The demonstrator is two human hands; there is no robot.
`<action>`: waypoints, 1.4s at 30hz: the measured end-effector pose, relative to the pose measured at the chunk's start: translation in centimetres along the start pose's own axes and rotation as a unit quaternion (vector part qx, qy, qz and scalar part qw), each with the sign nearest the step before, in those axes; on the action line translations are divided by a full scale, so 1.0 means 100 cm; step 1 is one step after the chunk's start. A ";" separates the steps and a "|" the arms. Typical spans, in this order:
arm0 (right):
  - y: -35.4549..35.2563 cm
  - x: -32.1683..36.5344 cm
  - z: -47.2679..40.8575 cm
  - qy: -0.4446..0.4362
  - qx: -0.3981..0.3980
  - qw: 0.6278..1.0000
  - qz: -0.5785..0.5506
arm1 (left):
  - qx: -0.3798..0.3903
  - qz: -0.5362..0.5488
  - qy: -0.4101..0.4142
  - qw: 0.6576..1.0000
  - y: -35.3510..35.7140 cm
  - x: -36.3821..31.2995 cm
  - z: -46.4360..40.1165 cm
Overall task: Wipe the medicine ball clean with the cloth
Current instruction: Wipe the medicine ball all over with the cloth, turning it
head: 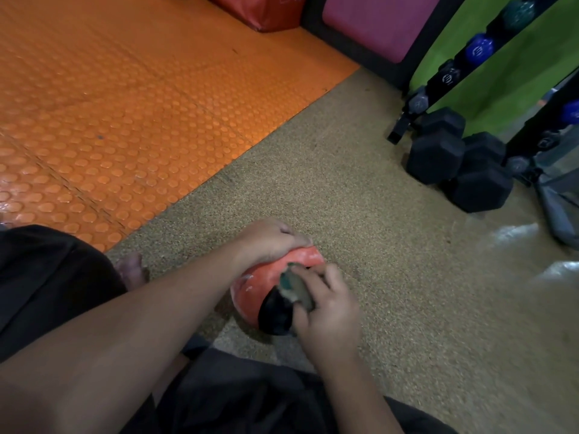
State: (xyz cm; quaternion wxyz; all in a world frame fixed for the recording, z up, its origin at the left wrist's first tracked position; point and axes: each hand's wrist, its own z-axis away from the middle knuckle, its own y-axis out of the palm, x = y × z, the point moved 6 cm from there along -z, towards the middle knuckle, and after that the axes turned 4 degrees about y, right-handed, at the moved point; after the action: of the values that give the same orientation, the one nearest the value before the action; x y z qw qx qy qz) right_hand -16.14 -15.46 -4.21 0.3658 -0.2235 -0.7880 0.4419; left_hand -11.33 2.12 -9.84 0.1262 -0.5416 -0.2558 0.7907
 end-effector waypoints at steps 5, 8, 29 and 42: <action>-0.007 -0.009 -0.004 0.106 -0.065 0.992 -0.029 | 0.003 -0.011 0.002 1.000 0.004 -0.006 -0.002; 0.012 0.038 0.019 -0.073 0.042 0.995 0.046 | 0.007 -0.011 0.004 1.000 0.003 -0.004 -0.001; -0.008 -0.012 0.000 0.117 -0.069 0.990 -0.039 | 0.014 -0.025 0.008 1.000 0.007 -0.004 -0.004; -0.002 0.014 0.015 -0.023 -0.017 0.999 -0.046 | -0.002 -0.031 0.019 0.999 0.005 -0.003 -0.001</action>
State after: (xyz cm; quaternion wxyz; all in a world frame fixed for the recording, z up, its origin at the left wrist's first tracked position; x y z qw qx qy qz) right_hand -18.18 -15.34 -4.02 0.3635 -0.1829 -0.8132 0.4160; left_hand -11.10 1.59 -9.95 0.1549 -0.5489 -0.2713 0.7753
